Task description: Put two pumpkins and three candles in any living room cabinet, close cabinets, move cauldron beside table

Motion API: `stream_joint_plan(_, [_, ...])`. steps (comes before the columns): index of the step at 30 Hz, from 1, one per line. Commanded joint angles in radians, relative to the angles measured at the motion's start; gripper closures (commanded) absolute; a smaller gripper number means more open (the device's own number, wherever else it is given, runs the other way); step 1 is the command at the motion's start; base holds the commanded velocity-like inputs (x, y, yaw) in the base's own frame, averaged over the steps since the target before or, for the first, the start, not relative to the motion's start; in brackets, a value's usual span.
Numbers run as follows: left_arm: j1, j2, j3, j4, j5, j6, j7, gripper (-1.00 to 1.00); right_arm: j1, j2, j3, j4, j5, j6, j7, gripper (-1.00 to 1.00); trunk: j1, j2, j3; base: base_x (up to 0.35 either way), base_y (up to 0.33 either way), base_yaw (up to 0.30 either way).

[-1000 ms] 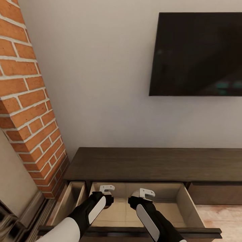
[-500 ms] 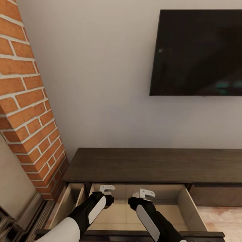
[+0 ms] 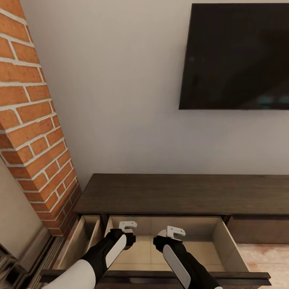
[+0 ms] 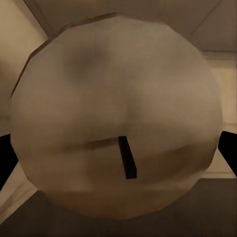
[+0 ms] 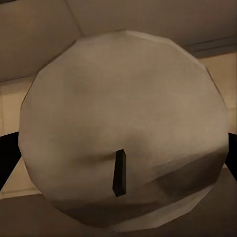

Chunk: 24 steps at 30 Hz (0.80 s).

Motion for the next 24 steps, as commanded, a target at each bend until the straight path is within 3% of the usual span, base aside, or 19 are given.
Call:
stream_joint_plan(1, [-0.001,0.001,-0.006,0.001,0.009,0.002,0.011,1.0,-0.001,0.0,0.003,-0.001,-0.006,0.002,-0.008,1.0,0.004,-0.008,-0.004,0.0,0.0,0.0])
stream_joint_plan(24, [-0.001,-0.008,-0.009,0.014,0.005,0.002,0.011,1.0,-0.001,0.0,0.001,0.016,-0.007,0.003,-0.002,1.0,0.092,-0.169,-0.076,0.0,0.0,0.0])
